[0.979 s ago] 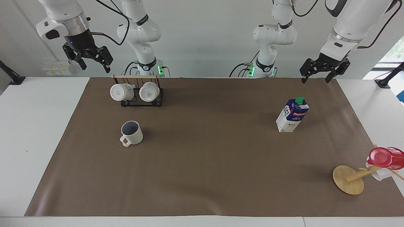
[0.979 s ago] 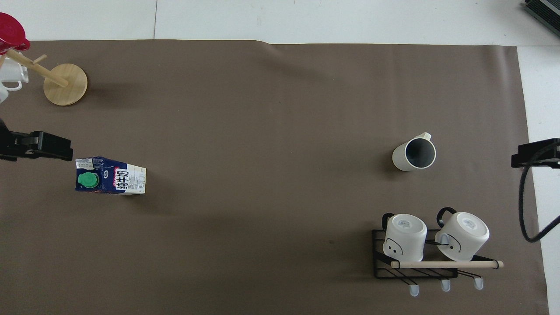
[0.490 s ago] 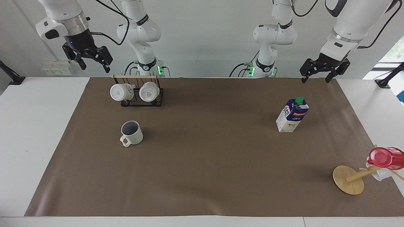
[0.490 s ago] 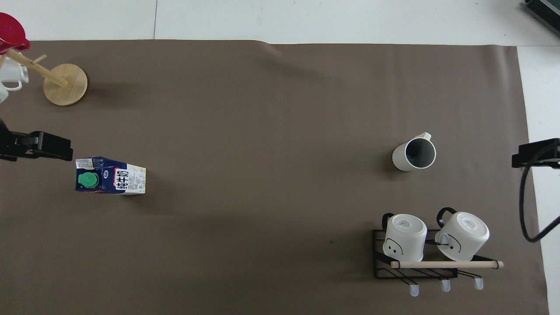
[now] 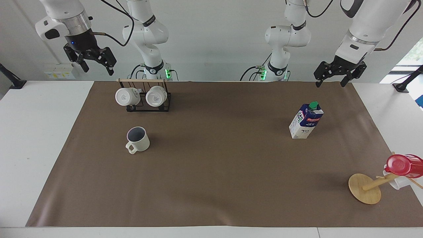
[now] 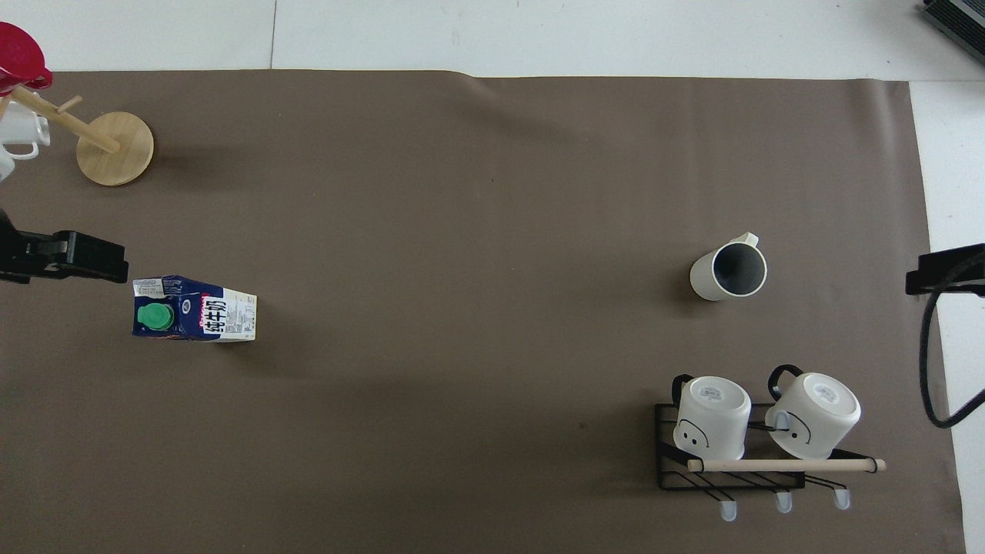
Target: Place cup and milk on table
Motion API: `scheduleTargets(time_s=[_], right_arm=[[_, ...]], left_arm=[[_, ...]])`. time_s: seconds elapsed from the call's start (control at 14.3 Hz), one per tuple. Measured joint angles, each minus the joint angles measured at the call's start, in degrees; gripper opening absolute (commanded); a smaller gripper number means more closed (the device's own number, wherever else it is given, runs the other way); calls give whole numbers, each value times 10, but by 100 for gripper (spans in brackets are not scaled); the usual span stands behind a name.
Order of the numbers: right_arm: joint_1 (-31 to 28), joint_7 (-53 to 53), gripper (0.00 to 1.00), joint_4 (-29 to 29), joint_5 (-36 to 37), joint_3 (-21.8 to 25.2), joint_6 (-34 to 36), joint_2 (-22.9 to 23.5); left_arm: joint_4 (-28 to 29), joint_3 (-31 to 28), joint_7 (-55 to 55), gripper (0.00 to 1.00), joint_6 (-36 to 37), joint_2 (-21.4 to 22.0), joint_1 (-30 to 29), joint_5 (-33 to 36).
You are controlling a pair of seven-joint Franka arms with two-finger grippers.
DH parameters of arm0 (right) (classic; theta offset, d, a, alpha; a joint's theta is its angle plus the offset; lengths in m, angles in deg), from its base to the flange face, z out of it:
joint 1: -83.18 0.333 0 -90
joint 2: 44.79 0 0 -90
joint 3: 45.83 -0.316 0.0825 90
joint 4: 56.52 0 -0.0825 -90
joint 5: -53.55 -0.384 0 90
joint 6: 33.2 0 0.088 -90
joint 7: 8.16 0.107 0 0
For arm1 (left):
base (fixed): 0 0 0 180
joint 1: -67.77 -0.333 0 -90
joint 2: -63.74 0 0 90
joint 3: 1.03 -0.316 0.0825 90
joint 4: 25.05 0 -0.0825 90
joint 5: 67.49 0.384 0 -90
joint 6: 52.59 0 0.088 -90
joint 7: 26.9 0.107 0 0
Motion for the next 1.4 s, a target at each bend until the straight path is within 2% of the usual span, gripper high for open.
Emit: scheduleTargets(time_s=[0.35, 0.7, 1.19, 1.4], right_arm=[[1, 0, 100, 12, -1, -9, -12, 3], [16, 0, 100, 64, -1, -35, -109, 21], [36, 0, 100, 113, -1, -36, -234, 112], [47, 0, 100, 161, -1, -36, -311, 133]], left_arm=[[0, 0, 0, 100, 0, 0, 0, 0], [0, 0, 0, 100, 0, 0, 0, 0], [0, 0, 0, 100, 0, 0, 0, 0], [0, 0, 0, 100, 0, 0, 0, 0]])
